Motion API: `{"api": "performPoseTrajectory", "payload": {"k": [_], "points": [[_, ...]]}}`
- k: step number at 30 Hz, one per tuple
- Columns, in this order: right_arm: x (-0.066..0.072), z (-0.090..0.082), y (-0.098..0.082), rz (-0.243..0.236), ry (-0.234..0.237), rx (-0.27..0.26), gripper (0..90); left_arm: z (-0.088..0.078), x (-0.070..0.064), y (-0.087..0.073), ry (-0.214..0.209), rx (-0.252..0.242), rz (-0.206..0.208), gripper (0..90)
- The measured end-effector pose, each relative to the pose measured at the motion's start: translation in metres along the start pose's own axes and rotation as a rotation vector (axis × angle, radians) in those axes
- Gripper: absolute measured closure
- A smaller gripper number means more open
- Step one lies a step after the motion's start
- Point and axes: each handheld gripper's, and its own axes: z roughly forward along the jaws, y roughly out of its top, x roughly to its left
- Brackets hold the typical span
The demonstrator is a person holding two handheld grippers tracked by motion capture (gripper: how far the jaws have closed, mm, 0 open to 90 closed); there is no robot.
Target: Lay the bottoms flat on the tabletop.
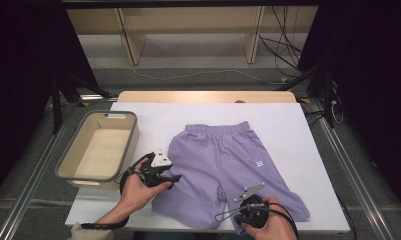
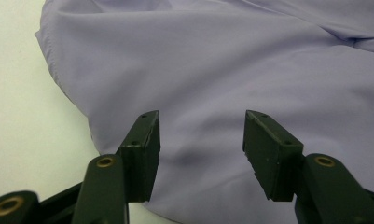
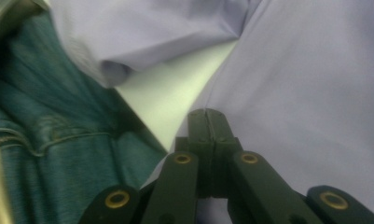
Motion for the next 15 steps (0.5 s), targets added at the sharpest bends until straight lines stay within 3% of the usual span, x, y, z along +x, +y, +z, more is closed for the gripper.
{"api": "performPoseTrajectory", "payload": {"k": [8, 10, 12, 15], "points": [[0.005, -0.009, 0.000, -0.002, 0.088, -0.039, 90.0, 0.001, 0.000, 0.000, -0.001, 0.001, -0.001, 46.5], [0.002, -0.013, 0.000, 0.033, 0.112, -0.081, 81.9, 0.000, 0.000, 0.000, -0.001, 0.001, -0.001, 46.5], [-0.004, -0.019, 0.000, 0.044, 0.088, -0.119, 76.8, 0.001, 0.000, 0.000, -0.001, 0.000, -0.002, 46.5], [-0.027, -0.031, -0.003, 0.114, 0.007, -0.170, 73.8, 0.001, 0.000, 0.000, -0.003, 0.002, -0.001, 46.5]]}}
